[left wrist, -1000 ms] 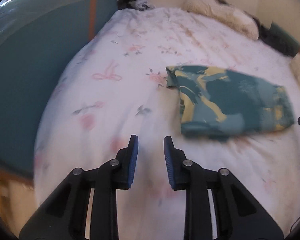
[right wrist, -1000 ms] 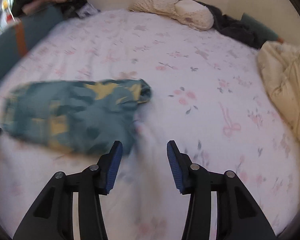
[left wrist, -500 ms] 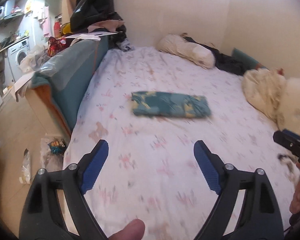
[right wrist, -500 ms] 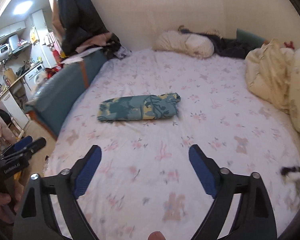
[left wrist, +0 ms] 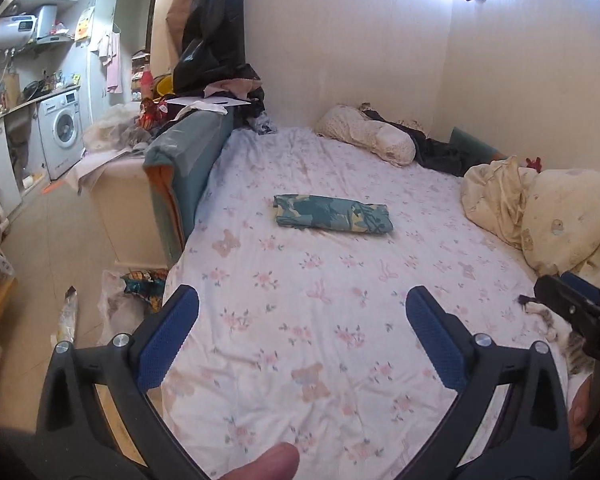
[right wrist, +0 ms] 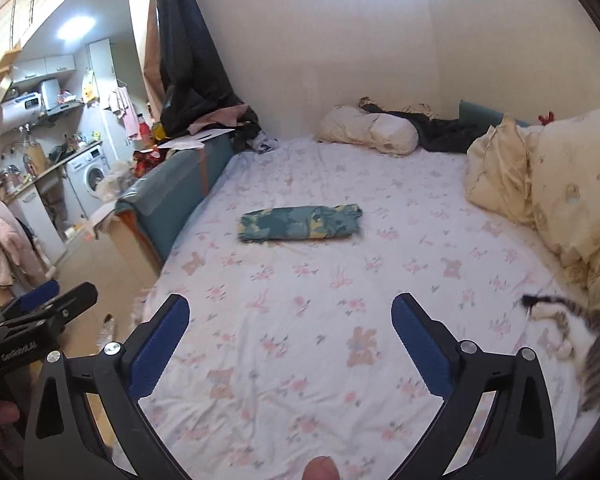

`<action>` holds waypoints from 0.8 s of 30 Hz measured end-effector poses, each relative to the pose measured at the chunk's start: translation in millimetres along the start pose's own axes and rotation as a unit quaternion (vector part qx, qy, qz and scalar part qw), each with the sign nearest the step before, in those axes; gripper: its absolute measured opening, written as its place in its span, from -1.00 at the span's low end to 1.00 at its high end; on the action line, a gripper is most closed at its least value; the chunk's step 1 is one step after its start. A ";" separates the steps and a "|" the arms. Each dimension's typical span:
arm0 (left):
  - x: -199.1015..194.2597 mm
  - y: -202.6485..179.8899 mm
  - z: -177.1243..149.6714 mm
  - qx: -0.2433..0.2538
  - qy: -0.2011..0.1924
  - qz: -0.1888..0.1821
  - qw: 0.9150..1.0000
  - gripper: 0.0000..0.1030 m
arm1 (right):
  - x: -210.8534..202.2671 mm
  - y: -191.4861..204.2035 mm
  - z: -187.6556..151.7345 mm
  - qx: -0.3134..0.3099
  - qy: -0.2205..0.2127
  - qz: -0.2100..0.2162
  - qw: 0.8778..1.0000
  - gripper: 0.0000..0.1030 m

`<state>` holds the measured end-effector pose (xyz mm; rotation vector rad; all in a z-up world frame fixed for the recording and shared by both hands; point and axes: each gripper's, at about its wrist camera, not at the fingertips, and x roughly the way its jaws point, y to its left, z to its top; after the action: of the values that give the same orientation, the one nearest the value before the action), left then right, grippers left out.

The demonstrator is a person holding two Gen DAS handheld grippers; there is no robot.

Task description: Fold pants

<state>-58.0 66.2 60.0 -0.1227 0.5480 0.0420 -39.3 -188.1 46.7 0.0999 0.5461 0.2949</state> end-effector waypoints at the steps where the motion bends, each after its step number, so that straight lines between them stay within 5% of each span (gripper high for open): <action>1: -4.7 -0.7 -5.1 0.003 -0.002 -0.005 1.000 0.98 | -3.9 0.5 -4.2 0.002 -0.001 -0.001 1.000 0.99; 7: -15.6 1.3 -33.8 -0.006 -0.005 0.003 1.000 0.98 | -22.2 13.7 -34.7 -0.034 -0.025 -0.020 0.999 1.00; 11: -8.8 -2.8 -47.2 0.011 0.009 -0.001 1.000 0.98 | -9.4 5.4 -53.9 -0.012 -0.010 0.026 1.000 0.99; 17: 3.2 -10.0 -55.9 0.030 0.004 0.027 0.999 0.98 | 7.4 1.9 -69.0 -0.003 0.003 -0.006 1.000 0.99; 24: 15.6 -27.4 -60.9 0.045 0.018 0.010 0.999 0.98 | 15.3 1.9 -74.4 -0.014 -0.006 -0.036 0.999 1.00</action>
<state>-74.2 31.3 3.1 -0.0304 0.5858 0.0351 -66.4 -180.6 -23.9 0.0543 0.5329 0.2323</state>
